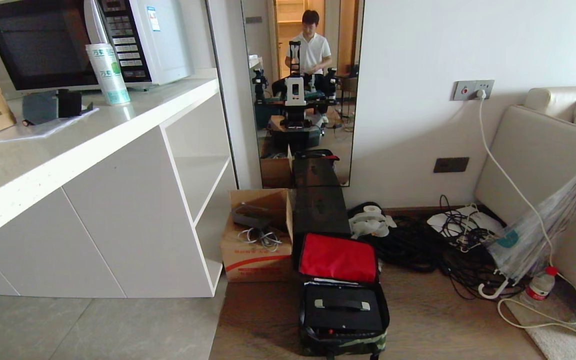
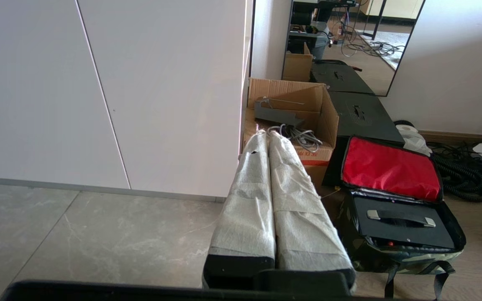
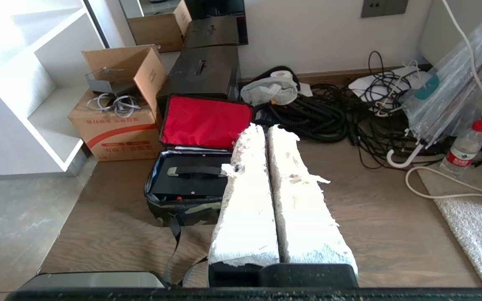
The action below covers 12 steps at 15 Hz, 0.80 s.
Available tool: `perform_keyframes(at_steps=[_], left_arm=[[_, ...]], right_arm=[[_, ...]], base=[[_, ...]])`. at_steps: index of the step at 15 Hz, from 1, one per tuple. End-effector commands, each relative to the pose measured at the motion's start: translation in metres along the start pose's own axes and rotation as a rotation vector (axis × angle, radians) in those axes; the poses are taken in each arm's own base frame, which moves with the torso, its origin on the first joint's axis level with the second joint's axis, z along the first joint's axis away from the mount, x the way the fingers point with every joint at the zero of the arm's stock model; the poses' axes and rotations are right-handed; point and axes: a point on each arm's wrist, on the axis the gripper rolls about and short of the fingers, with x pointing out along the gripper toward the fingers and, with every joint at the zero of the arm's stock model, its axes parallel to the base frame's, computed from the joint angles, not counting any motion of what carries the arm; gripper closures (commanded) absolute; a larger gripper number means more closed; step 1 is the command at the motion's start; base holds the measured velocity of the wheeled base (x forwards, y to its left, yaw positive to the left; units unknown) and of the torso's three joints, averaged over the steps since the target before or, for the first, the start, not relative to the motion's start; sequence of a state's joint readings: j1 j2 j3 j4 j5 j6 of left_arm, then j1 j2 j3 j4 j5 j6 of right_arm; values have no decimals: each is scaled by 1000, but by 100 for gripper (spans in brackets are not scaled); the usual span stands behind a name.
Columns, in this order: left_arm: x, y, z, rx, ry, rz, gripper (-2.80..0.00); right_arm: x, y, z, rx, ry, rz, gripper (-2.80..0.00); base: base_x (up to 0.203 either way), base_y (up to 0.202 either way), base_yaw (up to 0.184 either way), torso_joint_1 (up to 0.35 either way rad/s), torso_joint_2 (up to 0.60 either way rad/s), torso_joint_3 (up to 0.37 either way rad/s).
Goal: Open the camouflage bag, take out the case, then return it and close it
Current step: Grip the handle
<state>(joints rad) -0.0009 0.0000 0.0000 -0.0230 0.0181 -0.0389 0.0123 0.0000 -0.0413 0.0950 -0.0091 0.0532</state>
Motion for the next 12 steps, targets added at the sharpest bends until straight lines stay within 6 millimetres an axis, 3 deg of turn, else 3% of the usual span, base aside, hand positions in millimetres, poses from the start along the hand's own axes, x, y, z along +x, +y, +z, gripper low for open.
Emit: perform_keyframes(at_steps=[1, 12], left_arm=[[1, 0, -3, -1, 9, 2, 0], [1, 0, -2, -1, 9, 1, 0]], right_arm=[[0, 0, 0, 0, 0, 0, 0], [0, 0, 0, 0, 0, 0, 0]], base=[[0, 0, 0, 0, 0, 0], [0, 0, 0, 0, 0, 0]])
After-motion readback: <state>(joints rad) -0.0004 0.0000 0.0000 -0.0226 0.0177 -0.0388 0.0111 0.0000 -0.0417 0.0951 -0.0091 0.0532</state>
